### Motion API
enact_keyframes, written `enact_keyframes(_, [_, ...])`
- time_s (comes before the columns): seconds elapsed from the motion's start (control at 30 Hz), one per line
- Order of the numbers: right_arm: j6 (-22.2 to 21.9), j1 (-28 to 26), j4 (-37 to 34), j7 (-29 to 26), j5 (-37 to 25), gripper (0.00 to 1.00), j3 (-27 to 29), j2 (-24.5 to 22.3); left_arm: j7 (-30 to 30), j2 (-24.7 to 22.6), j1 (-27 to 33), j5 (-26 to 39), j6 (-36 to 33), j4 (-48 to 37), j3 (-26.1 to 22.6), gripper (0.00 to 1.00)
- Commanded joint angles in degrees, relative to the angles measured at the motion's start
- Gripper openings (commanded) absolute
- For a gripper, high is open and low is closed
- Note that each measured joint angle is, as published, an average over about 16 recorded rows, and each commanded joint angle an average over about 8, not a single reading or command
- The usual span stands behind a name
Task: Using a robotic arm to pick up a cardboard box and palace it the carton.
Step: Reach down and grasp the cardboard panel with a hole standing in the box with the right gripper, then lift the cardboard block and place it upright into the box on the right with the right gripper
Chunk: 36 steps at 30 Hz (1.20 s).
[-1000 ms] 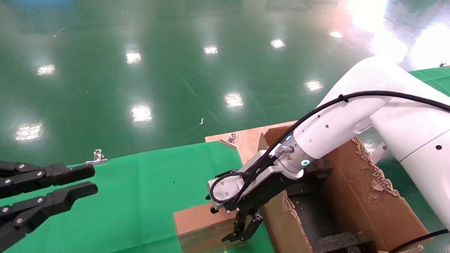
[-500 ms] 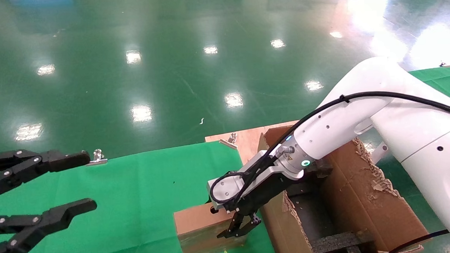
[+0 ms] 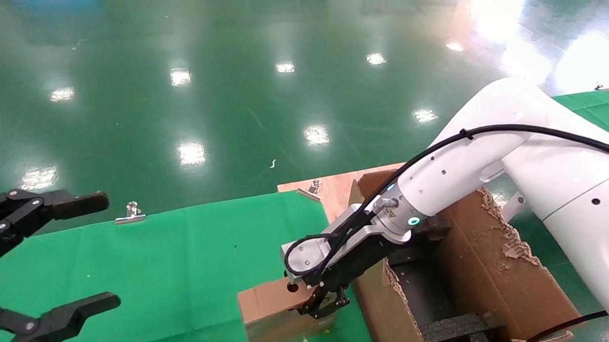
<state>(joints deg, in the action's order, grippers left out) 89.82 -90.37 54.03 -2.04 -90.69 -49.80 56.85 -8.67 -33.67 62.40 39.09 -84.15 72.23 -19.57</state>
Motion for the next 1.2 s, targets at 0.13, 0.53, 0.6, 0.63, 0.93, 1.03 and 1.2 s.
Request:
enact_keyframes(0.13, [0.1, -1.1, -0.2, -0.3, 0.5, 0.00, 0.0, -0.1, 0.0, 0.0, 0.0, 0.0, 0.0, 0.0, 0.0, 1.00])
enact_keyframes(0.53, [1.5, -18.3, -5.6, 0.2, 7.5, 0.00, -3.4, -1.1, 0.0, 0.0, 0.0, 0.0, 0.0, 0.0, 0.0, 1.00])
enact_keyframes(0.6, [1.5, -21.1, -6.8, 0.8, 8.9, 0.00, -4.7, -1.5, 0.0, 0.0, 0.0, 0.0, 0.0, 0.0, 0.0, 1.00])
enact_keyframes(0.63, [1.5, -22.2, -7.3, 1.0, 9.7, 0.00, -5.5, -1.6, 0.0, 0.0, 0.0, 0.0, 0.0, 0.0, 0.0, 1.00])
enact_keyframes(0.93, [1.4, -28.5, -9.9, 1.9, 15.8, 0.00, -11.9, -5.9, 0.0, 0.0, 0.0, 0.0, 0.0, 0.0, 0.0, 1.00])
enact_keyframes(1.03, [1.4, -30.5, -10.2, 1.7, 16.5, 0.00, -14.0, -8.9, 0.0, 0.0, 0.0, 0.0, 0.0, 0.0, 0.0, 1.00])
enact_keyframes(1.2, [1.4, -33.7, -9.9, 1.4, 16.5, 0.00, -17.5, -15.4, 0.0, 0.0, 0.0, 0.0, 0.0, 0.0, 0.0, 1.00])
